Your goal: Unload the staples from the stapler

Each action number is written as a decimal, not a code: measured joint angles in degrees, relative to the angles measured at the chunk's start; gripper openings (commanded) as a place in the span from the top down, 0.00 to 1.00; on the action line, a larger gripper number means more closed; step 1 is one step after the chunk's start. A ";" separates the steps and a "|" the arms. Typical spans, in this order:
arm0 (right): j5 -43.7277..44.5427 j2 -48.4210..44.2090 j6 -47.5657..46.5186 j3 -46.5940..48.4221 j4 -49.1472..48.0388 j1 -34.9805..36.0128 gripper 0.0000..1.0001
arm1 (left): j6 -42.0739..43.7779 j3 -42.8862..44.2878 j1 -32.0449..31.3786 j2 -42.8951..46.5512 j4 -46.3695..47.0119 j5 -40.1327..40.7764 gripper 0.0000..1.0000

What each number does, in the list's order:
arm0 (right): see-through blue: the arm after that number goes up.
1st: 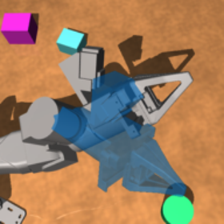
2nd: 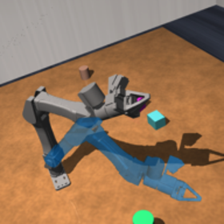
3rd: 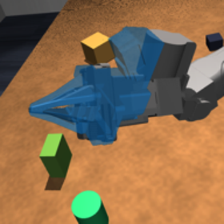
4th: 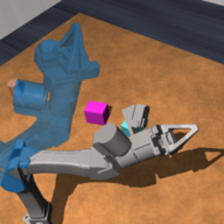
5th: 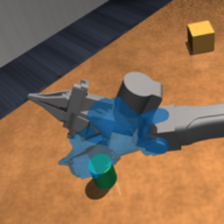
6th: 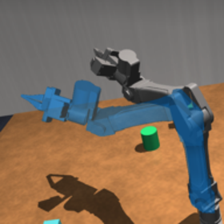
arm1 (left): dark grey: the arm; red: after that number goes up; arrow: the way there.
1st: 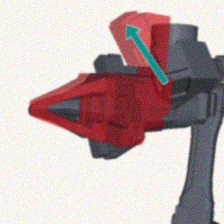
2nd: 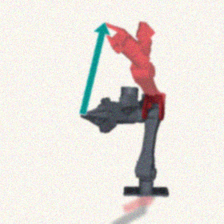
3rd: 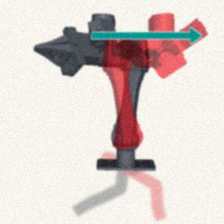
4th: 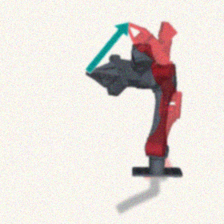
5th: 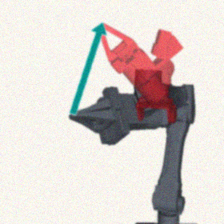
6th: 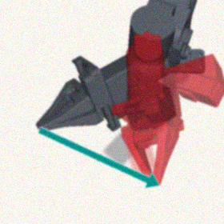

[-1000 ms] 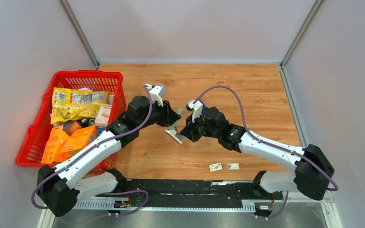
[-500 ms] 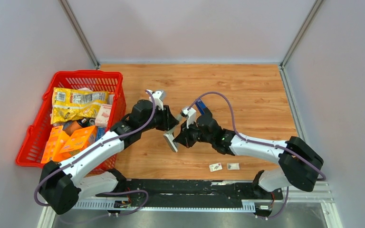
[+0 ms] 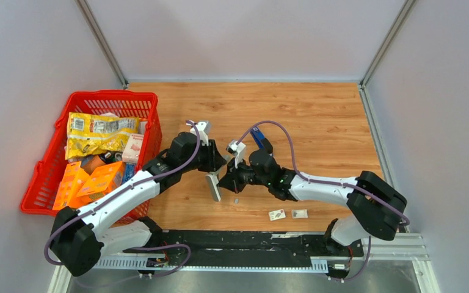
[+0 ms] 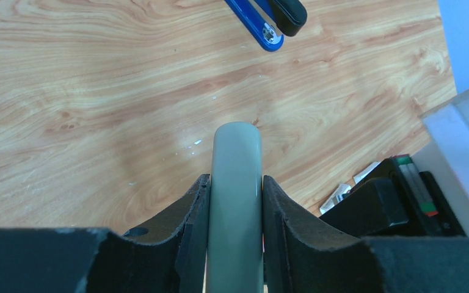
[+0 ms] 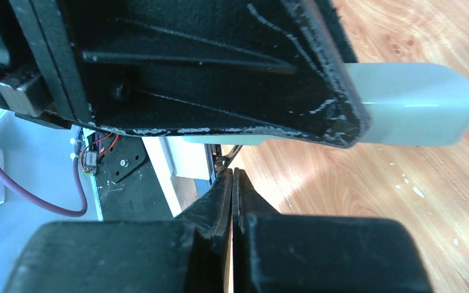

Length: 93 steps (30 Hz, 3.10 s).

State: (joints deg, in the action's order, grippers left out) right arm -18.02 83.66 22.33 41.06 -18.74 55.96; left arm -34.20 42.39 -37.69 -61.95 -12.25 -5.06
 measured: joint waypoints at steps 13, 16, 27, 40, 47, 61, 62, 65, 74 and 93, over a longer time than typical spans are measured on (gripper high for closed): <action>0.52 0.96 0.63 0.00 -1.18 1.42 1.00 | -0.13 0.00 0.00 0.63 -1.05 0.26 1.00; 1.68 -0.11 0.74 0.00 -0.17 1.68 1.00 | -0.24 0.00 0.00 1.36 -1.03 0.22 1.00; 12.59 -8.02 -4.92 0.02 11.98 1.70 1.00 | -0.15 0.00 0.00 3.89 -1.29 1.07 1.00; 21.66 -15.85 -8.20 0.66 24.74 1.70 1.00 | 0.15 3.28 0.02 5.81 -1.66 3.58 1.00; 20.46 -14.60 -5.16 0.68 24.17 1.70 1.00 | -0.92 4.52 0.02 7.96 -1.57 2.36 1.00; 17.07 -10.29 -0.24 4.02 15.13 1.70 1.00 | -8.00 4.81 0.02 11.52 1.42 -2.62 1.00; 17.38 -9.88 -0.20 4.68 14.71 1.70 1.00 | -8.59 4.81 0.02 11.67 1.57 -3.06 1.00; 18.64 -9.18 -0.46 6.58 14.16 1.70 1.00 | -10.56 4.79 0.02 12.09 2.21 -4.26 1.00; 20.04 -8.72 -6.54 13.09 18.71 1.60 1.00 | -14.64 3.74 1.55 13.97 6.27 -6.69 1.00; 14.88 -8.76 -16.31 18.71 35.95 0.92 1.00 | -19.93 0.96 2.40 0.09 24.48 -18.62 1.00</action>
State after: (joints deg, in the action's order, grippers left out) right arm -3.14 74.89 6.02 59.77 17.21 56.88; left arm -54.13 43.35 -35.29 -61.87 12.23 -23.68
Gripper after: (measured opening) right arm 0.003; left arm 0.401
